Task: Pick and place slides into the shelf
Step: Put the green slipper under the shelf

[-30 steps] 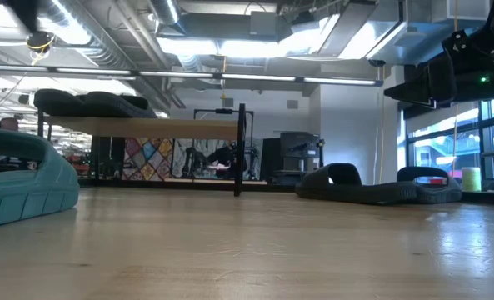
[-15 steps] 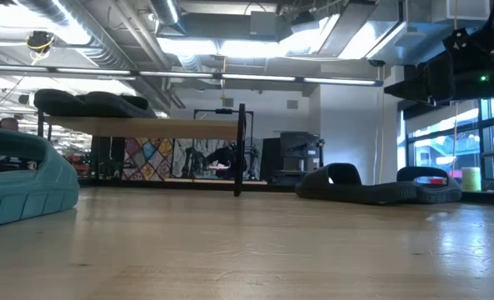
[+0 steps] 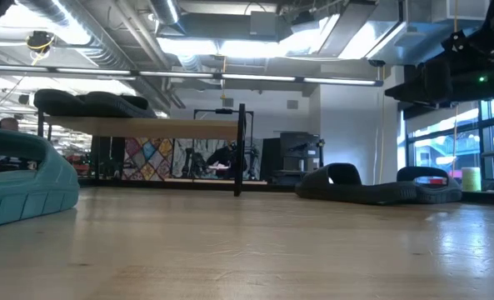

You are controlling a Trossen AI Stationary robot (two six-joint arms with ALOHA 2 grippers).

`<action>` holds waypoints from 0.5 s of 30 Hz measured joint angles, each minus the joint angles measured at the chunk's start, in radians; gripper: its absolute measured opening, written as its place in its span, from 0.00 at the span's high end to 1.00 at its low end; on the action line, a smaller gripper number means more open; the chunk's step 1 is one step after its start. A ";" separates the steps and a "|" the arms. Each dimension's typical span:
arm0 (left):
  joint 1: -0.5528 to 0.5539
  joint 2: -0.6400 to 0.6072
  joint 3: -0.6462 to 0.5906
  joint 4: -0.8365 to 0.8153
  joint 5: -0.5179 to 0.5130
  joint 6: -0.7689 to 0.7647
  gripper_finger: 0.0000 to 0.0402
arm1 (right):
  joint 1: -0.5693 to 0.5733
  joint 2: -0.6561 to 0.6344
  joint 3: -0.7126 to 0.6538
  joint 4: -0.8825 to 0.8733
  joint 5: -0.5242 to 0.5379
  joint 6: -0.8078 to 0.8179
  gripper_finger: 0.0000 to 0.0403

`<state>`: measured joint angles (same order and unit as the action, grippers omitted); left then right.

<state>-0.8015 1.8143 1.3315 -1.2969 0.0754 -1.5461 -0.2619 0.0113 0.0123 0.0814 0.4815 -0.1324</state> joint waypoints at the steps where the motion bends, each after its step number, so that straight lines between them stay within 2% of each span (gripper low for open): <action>1: 0.000 0.004 0.000 -0.012 0.002 -0.002 0.54 | 0.000 0.000 0.000 0.000 0.000 0.006 0.36; 8: -0.006 0.010 0.000 -0.082 0.014 -0.049 0.54 | 0.000 0.000 0.000 -0.002 0.000 0.024 0.36; 15: -0.006 0.066 0.000 -0.124 0.023 0.009 0.54 | 0.000 0.000 0.000 -0.004 0.000 0.022 0.36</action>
<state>-0.8074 1.8807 1.3315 -1.4207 0.0988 -1.5375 -0.2616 0.0113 0.0120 0.0772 0.4812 -0.1100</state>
